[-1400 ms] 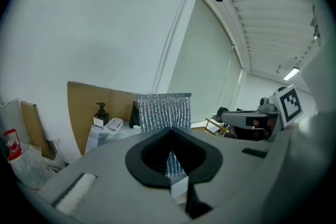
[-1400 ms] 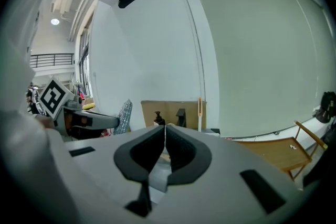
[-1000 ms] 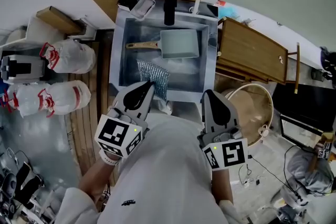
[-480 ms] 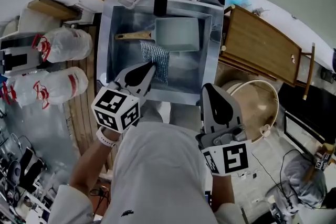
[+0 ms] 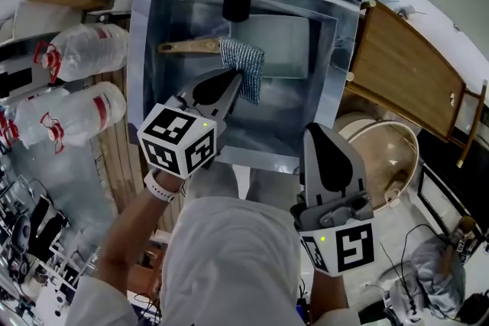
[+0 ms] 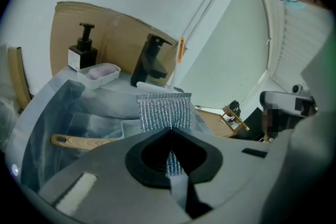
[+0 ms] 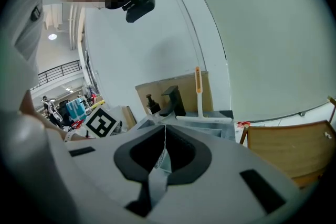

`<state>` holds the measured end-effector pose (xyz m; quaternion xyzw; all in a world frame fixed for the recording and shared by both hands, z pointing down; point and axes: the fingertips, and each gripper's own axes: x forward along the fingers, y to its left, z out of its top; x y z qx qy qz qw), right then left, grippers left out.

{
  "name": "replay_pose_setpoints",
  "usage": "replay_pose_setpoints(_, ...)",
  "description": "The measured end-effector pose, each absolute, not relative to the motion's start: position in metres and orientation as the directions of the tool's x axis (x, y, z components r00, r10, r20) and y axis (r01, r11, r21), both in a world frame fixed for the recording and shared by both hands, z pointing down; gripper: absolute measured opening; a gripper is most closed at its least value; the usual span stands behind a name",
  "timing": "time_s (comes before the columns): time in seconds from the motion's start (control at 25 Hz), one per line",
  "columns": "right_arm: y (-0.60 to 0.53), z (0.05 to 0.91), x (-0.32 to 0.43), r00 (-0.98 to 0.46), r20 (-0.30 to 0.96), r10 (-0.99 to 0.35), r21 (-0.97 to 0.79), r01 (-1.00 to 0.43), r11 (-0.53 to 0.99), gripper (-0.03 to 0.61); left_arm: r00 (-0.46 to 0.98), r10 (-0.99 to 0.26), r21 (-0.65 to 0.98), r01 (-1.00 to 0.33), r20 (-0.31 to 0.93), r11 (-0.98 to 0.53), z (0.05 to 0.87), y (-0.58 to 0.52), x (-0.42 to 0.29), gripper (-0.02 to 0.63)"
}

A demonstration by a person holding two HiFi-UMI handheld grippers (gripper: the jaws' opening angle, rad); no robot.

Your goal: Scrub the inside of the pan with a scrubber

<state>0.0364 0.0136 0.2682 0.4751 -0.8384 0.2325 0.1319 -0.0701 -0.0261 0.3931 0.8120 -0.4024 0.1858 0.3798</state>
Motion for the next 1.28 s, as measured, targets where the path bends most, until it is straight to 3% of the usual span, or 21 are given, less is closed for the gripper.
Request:
replay_pose_setpoints(0.32,-0.003,0.308,0.008,-0.557,0.449,-0.699,-0.313,-0.831,0.460,0.007,0.608,-0.476,0.493,-0.794,0.635,-0.356,0.445,-0.040,-0.067,0.009)
replay_pose_setpoints(1.28,-0.023,0.327,0.029,-0.545,0.445,-0.711,-0.378,-0.833,0.403,0.007,0.285,-0.361,0.249,-0.958,0.888,-0.145,0.541,-0.077,-0.057,0.009)
